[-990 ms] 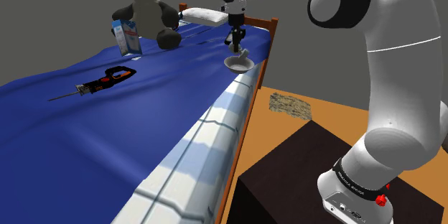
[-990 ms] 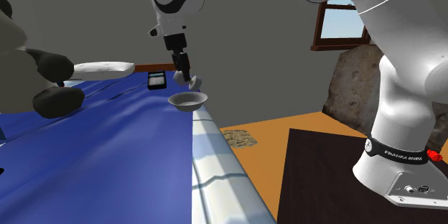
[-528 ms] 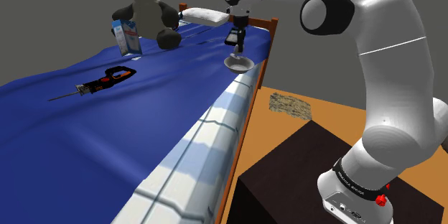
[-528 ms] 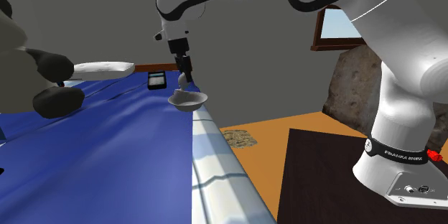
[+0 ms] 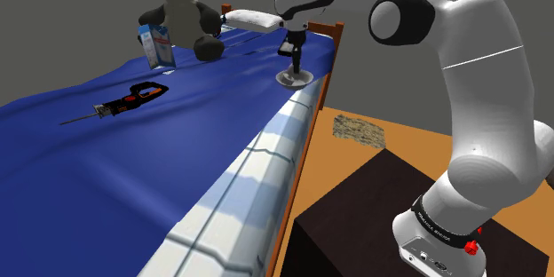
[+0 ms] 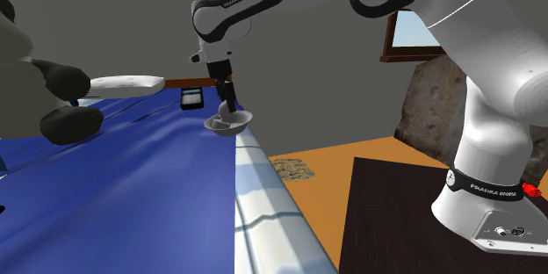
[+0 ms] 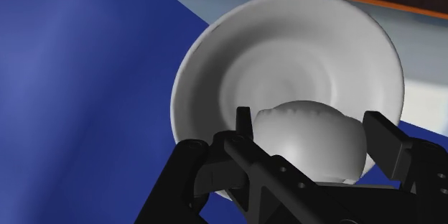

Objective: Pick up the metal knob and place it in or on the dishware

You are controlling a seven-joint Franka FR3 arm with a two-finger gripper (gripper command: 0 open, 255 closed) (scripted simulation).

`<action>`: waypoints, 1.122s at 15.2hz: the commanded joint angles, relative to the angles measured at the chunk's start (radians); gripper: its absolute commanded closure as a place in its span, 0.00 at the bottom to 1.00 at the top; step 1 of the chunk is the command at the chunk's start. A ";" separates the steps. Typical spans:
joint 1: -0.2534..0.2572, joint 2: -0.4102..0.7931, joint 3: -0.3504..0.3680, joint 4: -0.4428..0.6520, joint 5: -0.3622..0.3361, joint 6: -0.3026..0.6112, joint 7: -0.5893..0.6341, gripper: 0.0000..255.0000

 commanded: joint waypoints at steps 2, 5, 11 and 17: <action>0.000 0.012 0.001 -0.016 0.001 0.026 0.001 1.00; 0.000 0.012 0.001 -0.016 0.001 0.026 0.001 1.00; 0.000 0.012 0.001 -0.017 0.001 0.027 0.000 0.00; 0.000 0.018 0.001 0.061 0.001 -0.045 0.001 0.00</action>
